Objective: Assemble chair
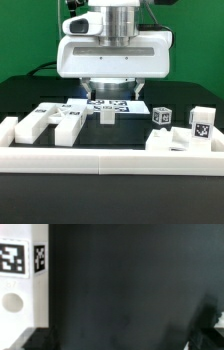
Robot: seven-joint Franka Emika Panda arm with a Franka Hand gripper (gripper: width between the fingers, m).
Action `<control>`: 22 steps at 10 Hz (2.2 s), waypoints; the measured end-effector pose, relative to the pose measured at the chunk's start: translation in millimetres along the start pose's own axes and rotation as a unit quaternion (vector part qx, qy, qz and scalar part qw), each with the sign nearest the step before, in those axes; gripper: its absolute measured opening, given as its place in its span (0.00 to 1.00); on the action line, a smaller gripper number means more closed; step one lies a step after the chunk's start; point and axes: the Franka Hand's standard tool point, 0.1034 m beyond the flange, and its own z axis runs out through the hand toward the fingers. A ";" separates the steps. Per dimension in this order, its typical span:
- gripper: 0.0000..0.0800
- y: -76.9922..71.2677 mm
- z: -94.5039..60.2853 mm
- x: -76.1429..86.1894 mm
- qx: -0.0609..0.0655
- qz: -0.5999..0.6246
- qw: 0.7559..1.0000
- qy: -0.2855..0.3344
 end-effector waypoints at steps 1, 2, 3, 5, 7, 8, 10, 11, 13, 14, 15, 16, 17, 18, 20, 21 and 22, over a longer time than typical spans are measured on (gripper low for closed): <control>0.81 -2.7 1.4 -6.1 0.006 0.000 1.000 -0.030; 0.81 -4.8 1.6 -8.9 0.014 0.003 0.997 -0.070; 0.81 -2.5 4.6 -13.2 0.013 0.011 0.995 -0.094; 0.81 -4.2 10.0 -31.6 0.011 0.019 0.985 -0.172; 0.81 -6.5 12.1 -39.1 0.018 0.019 0.971 -0.238; 0.81 -7.0 13.6 -36.6 0.019 0.018 0.964 -0.265; 0.81 -1.8 17.3 -44.5 0.009 0.008 0.944 -0.329; 0.81 2.7 20.2 -45.3 0.001 0.002 0.934 -0.357; 0.81 6.1 23.3 -52.5 0.004 0.001 0.910 -0.415; 0.81 6.9 27.6 -50.8 0.004 0.002 0.901 -0.433; 0.81 6.6 29.4 -48.9 0.003 0.001 0.902 -0.432; 0.81 6.7 29.9 -48.5 0.003 0.001 0.902 -0.431; 0.81 6.4 30.6 -48.9 0.003 0.001 0.902 -0.431; 0.81 5.8 33.4 -48.5 0.003 0.000 0.904 -0.427; 0.81 5.3 43.1 -53.1 0.001 0.000 0.905 -0.425; 0.81 2.5 46.3 -55.0 0.000 -0.001 0.905 -0.424; 0.81 -0.8 47.1 -55.7 -0.001 -0.004 0.905 -0.425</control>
Offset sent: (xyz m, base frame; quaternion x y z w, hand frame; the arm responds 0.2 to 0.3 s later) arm -0.0298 -0.0190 -0.0055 -0.0539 -0.2085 0.0355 0.9759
